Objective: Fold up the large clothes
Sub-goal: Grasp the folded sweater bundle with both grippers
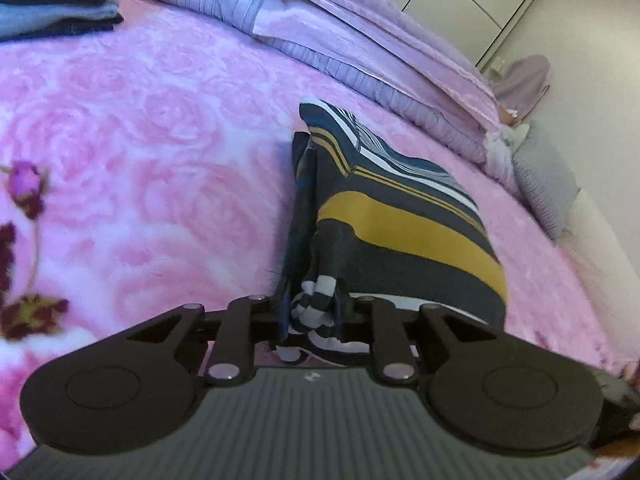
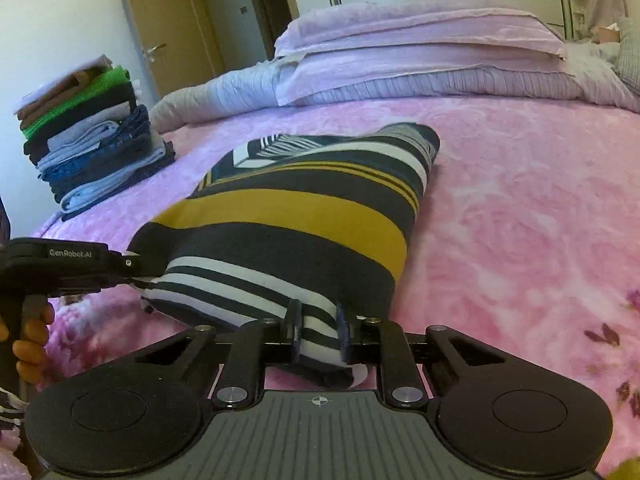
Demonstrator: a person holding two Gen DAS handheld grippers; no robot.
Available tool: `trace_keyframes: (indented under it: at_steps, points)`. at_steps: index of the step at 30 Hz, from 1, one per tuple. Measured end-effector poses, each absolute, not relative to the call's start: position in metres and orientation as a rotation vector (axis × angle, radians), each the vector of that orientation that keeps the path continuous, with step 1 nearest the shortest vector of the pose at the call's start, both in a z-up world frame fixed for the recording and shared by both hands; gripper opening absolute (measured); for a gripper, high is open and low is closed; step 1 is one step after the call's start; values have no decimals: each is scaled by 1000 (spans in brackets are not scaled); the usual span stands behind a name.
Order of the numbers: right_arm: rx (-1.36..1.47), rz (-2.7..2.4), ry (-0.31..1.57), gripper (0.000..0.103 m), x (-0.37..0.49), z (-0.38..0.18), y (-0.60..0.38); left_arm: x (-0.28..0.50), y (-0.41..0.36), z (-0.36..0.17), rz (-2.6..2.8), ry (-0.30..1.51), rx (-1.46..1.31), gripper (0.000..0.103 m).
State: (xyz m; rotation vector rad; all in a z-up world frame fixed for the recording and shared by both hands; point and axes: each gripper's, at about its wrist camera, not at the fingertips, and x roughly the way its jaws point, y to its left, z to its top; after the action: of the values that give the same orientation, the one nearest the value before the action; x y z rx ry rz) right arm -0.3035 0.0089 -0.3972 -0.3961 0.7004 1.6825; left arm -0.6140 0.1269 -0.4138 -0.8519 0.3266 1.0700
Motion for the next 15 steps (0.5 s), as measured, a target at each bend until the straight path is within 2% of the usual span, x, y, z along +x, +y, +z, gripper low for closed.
trace_keyframes:
  at_steps: [3,5,6,9,15]
  points:
    - [-442,1660,719,21,-308,-384,12,-611,119,-404,1132,353,-864,27]
    - [-441,1627,729,59,-307,-376,2,-614,106,-392,1165,322,-904,28]
    - [-424,1615,737,64,-304,-373,-6,-616,97,-386,1157,291,-925,31]
    - [-318,1597,807,65,-289,-372,-25,-613,73,-381,1085,193,-1026,55]
    - [-144,1506,1005,65,-242,-382,-34,-584,68,-418,1060,42,-1249,56]
